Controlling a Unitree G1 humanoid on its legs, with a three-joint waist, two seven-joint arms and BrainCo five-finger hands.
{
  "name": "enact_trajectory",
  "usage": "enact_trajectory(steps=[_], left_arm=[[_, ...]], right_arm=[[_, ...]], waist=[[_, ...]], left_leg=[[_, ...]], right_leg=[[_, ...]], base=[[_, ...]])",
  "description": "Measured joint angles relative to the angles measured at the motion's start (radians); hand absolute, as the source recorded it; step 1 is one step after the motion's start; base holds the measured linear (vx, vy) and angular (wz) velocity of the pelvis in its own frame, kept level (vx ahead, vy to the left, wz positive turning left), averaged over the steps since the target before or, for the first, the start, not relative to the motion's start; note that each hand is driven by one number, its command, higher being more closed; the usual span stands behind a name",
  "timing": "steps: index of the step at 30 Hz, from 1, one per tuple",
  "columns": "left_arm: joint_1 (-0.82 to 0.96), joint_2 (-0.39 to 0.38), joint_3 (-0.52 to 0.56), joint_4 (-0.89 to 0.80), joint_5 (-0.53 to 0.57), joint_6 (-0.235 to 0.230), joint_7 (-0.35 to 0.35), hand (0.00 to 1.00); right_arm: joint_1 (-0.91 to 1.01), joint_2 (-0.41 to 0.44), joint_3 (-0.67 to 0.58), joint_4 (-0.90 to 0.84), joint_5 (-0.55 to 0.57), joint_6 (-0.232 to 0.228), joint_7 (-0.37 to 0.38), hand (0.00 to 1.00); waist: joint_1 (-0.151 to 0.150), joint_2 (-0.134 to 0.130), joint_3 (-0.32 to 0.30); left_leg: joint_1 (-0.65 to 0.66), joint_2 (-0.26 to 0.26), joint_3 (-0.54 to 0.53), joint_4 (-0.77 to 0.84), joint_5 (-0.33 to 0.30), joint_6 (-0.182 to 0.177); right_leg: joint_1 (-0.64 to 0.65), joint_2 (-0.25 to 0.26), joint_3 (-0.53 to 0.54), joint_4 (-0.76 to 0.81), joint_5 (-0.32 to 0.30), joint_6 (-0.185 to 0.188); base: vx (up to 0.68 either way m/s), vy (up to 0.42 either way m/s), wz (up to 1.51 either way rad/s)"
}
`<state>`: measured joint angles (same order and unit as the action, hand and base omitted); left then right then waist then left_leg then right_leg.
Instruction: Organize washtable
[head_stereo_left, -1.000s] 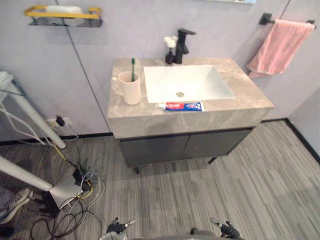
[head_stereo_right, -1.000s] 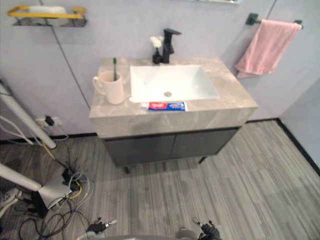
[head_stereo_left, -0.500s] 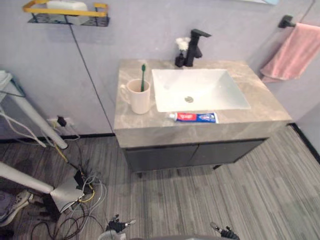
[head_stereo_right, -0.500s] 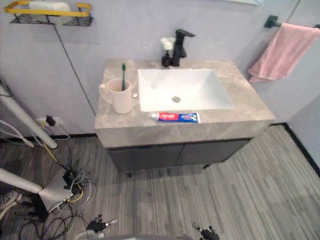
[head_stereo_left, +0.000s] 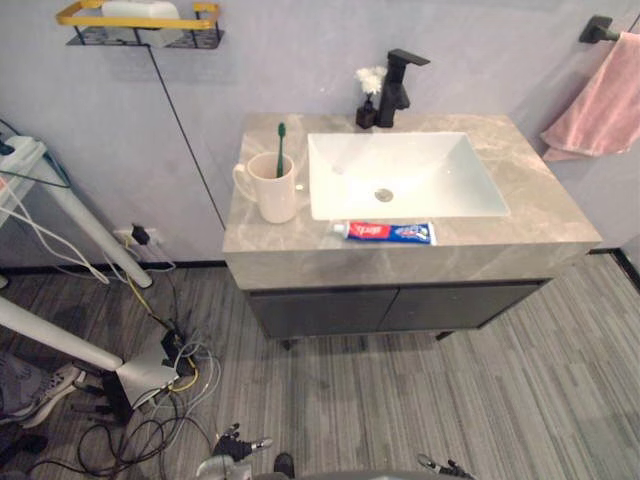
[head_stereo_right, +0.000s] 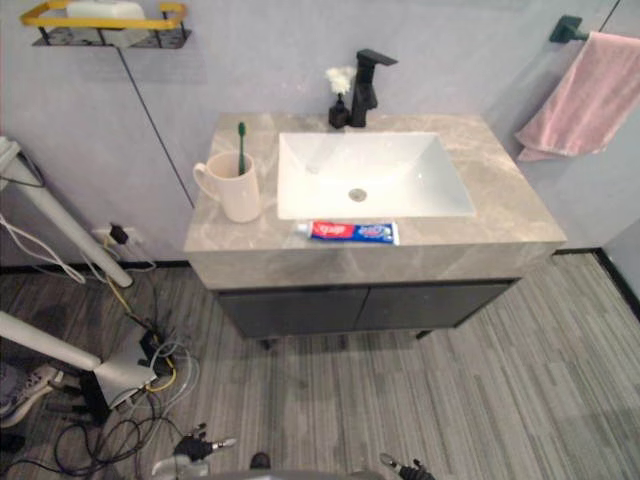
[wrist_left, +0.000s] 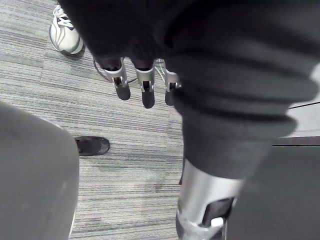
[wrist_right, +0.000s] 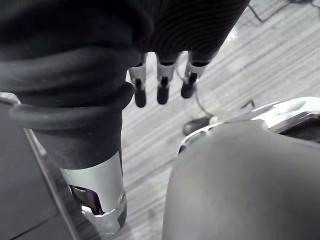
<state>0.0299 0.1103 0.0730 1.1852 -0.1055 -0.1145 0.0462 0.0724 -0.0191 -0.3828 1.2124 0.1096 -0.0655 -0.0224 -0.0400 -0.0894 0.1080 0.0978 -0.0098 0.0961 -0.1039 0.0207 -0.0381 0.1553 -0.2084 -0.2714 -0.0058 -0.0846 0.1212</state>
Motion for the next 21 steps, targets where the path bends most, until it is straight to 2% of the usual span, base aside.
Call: enact_trajectory(steps=[4,11,21], left_arm=[[0.000,0.000,0.000,0.002,-0.002,0.000,-0.002,0.00],[-0.001,0.001,0.009,0.004,-0.021,-0.002,-0.024,0.00],[-0.002,0.010,0.019,0.003,-0.019,-0.002,-0.023,0.00]], right_arm=[[0.003,0.001,0.000,0.000,0.020,-0.002,0.002,0.00],[0.010,0.007,-0.008,0.001,0.136,-0.007,0.003,0.00],[0.010,0.006,-0.121,-0.016,0.274,-0.024,-0.024,0.00]], waist=[[-0.001,0.000,0.000],[-0.002,-0.001,0.016],[-0.001,-0.004,0.018]], left_leg=[[0.003,0.001,0.004,0.000,0.000,0.000],[0.029,0.013,0.036,0.000,-0.003,-0.004],[0.028,0.015,0.052,-0.001,-0.005,-0.004]], right_leg=[[0.002,0.000,0.003,0.000,0.000,0.000],[0.017,0.009,0.030,0.002,0.005,-0.004],[0.006,0.010,0.051,0.000,0.011,-0.005]], base=[[0.00,0.000,0.00],[-0.02,-0.016,-0.11],[-0.03,-0.020,-0.06]])
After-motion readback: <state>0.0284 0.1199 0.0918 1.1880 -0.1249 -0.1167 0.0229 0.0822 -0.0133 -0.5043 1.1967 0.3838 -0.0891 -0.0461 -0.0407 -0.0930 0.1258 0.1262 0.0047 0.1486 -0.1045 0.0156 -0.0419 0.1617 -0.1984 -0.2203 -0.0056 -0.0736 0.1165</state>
